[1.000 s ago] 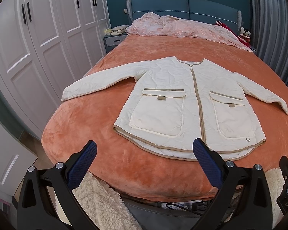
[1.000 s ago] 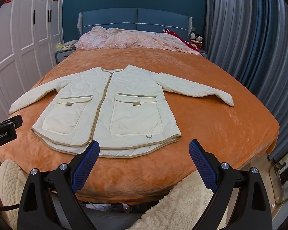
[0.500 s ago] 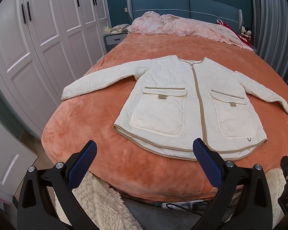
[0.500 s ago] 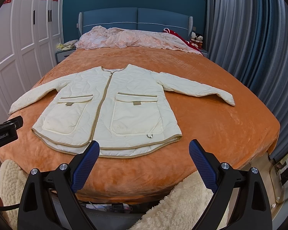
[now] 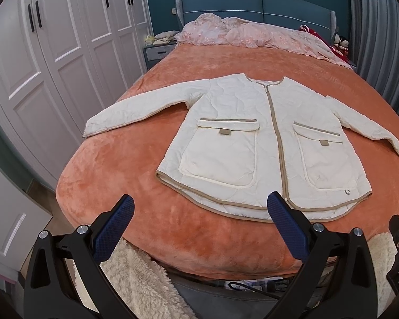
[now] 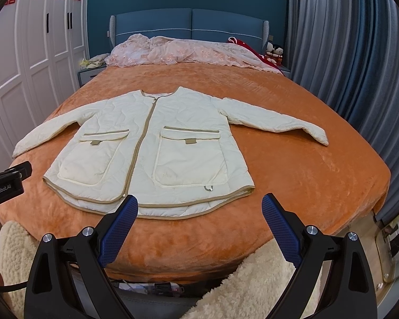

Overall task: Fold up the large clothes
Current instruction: 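Grasp the cream jacket sleeve cuff with the right gripper and lift it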

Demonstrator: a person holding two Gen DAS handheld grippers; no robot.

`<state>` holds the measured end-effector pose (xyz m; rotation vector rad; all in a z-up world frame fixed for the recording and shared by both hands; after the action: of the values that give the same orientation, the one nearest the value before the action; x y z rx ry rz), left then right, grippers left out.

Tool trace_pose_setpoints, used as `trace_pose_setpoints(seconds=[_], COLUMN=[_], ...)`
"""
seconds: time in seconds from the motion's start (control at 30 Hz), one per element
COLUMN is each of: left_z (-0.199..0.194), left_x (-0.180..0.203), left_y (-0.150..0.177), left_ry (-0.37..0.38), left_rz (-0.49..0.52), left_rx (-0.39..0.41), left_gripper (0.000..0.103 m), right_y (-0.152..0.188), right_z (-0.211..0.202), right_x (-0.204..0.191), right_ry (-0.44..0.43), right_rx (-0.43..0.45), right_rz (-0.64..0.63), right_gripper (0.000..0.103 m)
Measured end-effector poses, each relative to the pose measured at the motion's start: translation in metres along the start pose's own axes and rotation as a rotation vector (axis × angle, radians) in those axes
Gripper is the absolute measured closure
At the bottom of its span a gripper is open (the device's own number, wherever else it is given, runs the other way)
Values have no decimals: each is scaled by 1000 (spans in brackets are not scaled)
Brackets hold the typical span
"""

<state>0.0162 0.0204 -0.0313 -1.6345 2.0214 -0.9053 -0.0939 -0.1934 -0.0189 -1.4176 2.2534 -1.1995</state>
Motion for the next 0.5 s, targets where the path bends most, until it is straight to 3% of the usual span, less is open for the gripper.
trace_pose_setpoints(seconds=[0.17, 0.33, 0.5], left_z=[21, 48, 91], left_x=[-10, -18, -24], left_y=[-10, -42, -73], left_ry=[40, 45, 20], left_rz=[-18, -61, -76], left_rx=[-16, 0, 3], left_gripper=[5, 5, 5], right_y=[-15, -46, -80], right_z=[31, 87, 176], right_x=[29, 77, 132], right_ry=[-34, -27, 29], right_rx=[4, 10, 3], right_rz=[83, 211, 333], right_gripper=[11, 11, 11])
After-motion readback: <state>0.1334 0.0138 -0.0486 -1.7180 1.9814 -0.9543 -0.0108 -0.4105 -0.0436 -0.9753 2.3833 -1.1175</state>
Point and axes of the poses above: each gripper's, at about its wrist camera, not at the fingertips, and z roughly the way its jaws point, x to its right, y to its underside, the point moved 2 cm from there along z, roughly the way its jaws point, and after that the axes turned 14 degrees about y, right-handed, at the moved point
